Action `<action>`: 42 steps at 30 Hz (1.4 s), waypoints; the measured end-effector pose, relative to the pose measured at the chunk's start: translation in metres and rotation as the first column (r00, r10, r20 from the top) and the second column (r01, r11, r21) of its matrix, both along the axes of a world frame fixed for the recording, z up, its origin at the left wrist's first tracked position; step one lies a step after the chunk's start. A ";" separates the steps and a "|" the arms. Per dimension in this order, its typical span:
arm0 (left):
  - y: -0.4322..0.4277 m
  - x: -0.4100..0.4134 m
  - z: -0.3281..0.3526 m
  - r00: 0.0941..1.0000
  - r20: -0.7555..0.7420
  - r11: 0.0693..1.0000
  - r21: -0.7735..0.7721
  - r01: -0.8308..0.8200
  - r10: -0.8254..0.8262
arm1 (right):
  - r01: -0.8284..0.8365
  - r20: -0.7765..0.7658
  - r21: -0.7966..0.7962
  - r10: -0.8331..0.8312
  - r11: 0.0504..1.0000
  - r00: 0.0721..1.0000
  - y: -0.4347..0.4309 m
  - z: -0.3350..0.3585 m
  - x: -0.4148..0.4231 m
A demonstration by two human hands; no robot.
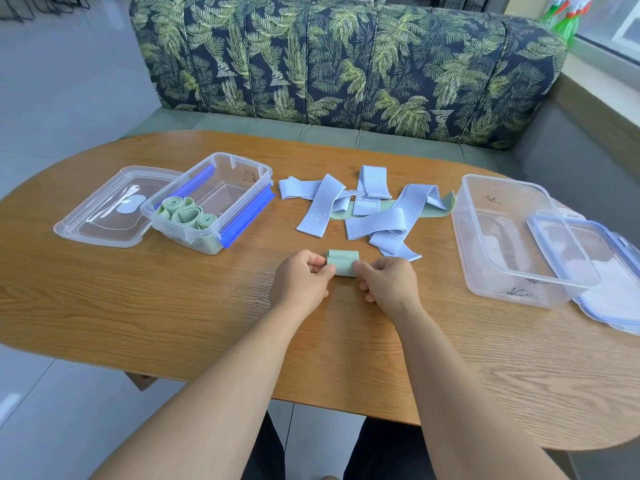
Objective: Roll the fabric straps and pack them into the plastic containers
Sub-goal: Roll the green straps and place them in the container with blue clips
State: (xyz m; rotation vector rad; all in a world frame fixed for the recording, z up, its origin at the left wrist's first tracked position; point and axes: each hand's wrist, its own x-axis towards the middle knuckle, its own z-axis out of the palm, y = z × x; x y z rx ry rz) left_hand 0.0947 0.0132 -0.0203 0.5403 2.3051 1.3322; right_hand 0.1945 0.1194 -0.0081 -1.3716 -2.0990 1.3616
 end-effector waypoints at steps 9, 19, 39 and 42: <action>0.012 -0.017 0.004 1.000 -0.021 0.992 -0.129 0.000 -0.002 | 0.064 -0.095 0.050 -0.059 0.997 0.994 -0.003 -0.006 -0.008; 0.021 -0.026 0.006 0.989 -0.074 0.989 -0.084 0.121 -0.127 | 0.030 -0.053 0.029 -0.028 0.999 0.998 0.012 -0.003 -0.023; 0.009 -0.031 0.020 0.940 -0.093 0.936 -0.162 0.312 -0.329 | -0.044 -0.150 -0.027 0.040 0.999 0.988 0.000 0.007 -0.021; -0.009 -0.036 0.030 0.952 -0.047 0.952 -0.063 0.300 -0.303 | -0.105 -0.297 -0.187 0.045 0.977 0.954 -0.010 0.024 -0.020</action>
